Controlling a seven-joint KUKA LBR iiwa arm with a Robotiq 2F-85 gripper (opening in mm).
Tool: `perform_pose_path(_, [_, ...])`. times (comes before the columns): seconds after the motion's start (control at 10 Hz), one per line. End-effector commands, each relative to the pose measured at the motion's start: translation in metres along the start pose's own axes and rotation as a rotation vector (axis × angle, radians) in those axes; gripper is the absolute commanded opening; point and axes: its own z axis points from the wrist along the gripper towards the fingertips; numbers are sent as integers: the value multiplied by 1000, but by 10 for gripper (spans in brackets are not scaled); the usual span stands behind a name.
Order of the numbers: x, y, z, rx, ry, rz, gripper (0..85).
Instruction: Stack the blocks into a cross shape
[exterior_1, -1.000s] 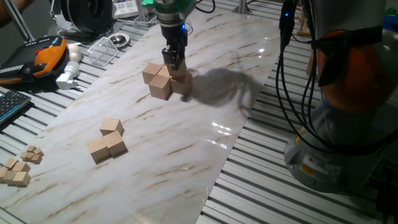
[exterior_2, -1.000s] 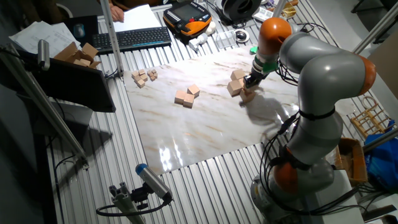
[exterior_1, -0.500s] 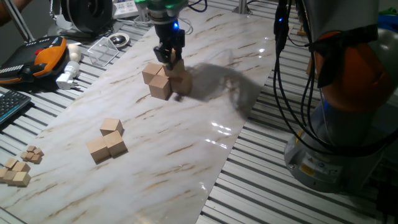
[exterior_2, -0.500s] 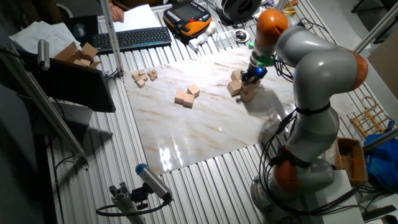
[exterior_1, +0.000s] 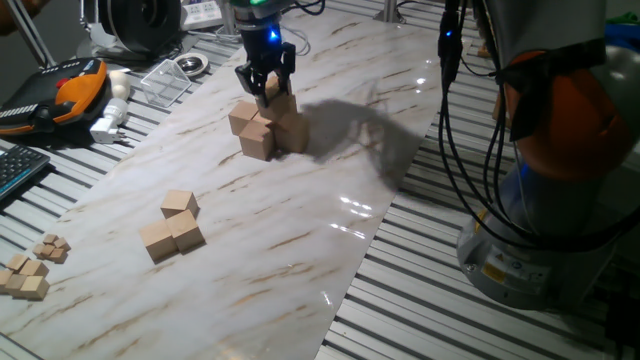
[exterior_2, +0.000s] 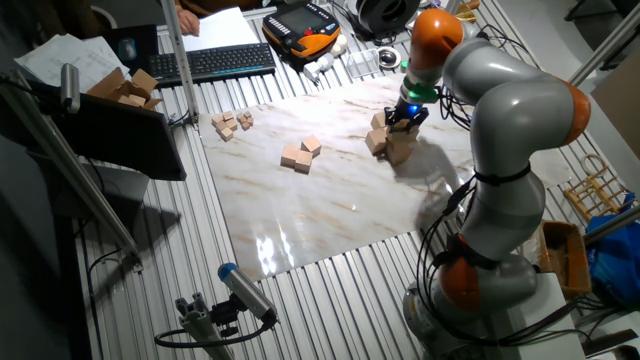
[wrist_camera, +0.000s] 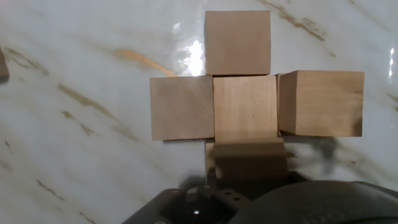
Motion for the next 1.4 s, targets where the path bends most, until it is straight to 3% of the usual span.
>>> perform_pose_path(0.0, [0,1,-1,-45,-33,528,0])
perform_pose_path(0.4, [-2,5,-1,-59,-47,761,0])
perform_pose_path(0.7, [-2,4,-1,-61,-100,979,0])
perform_pose_path(1.0, [-4,5,0,-58,-104,1076,0])
perform_pose_path(1.3, [-10,13,-1,-78,-109,1221,0])
